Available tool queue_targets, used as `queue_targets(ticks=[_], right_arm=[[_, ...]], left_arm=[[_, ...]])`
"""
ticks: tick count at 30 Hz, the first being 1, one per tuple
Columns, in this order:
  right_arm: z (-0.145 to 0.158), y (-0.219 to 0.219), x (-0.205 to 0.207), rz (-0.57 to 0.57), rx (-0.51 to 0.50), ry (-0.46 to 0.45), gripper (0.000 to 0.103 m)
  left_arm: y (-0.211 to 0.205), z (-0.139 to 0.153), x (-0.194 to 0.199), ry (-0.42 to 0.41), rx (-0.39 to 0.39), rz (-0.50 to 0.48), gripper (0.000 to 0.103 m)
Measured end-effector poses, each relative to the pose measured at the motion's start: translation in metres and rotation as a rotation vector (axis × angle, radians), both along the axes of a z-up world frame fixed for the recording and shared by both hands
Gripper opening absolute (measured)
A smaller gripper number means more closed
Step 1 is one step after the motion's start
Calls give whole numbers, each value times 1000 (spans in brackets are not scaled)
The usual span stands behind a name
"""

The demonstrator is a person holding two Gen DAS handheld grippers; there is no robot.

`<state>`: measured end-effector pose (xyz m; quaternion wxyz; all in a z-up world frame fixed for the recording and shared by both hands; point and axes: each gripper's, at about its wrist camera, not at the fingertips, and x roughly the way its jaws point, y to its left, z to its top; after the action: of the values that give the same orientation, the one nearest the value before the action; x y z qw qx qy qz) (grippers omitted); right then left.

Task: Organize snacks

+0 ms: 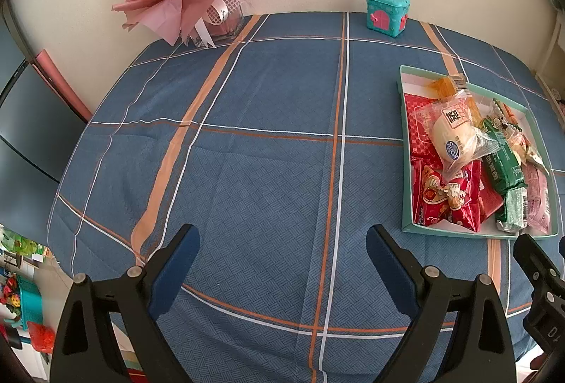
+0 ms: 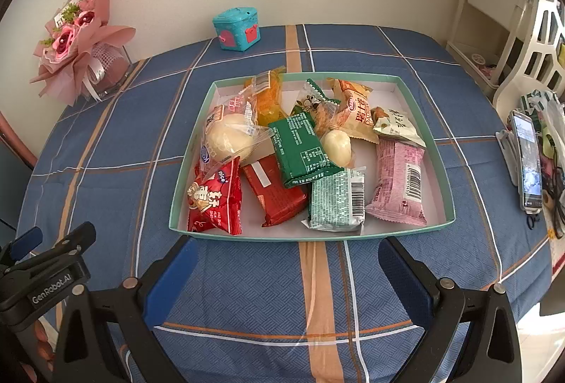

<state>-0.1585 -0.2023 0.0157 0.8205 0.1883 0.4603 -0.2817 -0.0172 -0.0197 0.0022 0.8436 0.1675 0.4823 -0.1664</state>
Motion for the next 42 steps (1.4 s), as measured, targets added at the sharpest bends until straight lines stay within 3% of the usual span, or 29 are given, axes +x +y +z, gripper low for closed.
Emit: queue_targets(ticks=[42], right_arm=[[1, 0, 0, 2, 0, 2, 103]], left_arm=[[3, 0, 1, 0, -6, 35, 95]])
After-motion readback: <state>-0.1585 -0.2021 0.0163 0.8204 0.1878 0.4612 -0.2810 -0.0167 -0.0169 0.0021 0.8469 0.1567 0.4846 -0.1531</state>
